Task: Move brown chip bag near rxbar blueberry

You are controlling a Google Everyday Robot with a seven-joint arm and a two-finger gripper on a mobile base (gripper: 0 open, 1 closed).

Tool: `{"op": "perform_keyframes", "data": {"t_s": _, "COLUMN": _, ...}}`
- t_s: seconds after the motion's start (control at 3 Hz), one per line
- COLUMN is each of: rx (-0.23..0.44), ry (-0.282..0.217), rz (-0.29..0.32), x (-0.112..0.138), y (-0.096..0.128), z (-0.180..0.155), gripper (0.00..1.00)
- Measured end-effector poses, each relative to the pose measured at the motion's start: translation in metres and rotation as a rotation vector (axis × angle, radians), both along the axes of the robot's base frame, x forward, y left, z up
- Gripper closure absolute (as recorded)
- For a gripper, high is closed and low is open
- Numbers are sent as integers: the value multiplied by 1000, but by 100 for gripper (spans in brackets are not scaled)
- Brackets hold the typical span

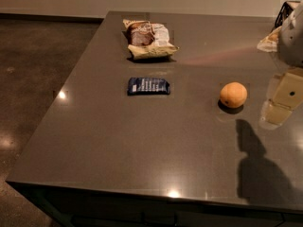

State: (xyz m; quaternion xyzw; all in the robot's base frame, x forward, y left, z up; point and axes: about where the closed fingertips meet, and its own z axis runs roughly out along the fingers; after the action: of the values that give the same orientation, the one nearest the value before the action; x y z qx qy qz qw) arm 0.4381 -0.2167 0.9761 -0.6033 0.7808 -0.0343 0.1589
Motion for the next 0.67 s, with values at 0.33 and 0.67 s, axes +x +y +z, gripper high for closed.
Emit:
{"op": "perform_keyframes", "data": {"t_s": 0.33, "rx": 0, "ry": 0, "rz": 0, "x": 0, "y": 0, "z": 0, "gripper": 0}}
{"op": "perform_keyframes", "data": {"t_s": 0.67, "rx": 4, "ry": 4, "rz": -4, "x": 15, "y": 5, "z": -3, "gripper": 0}}
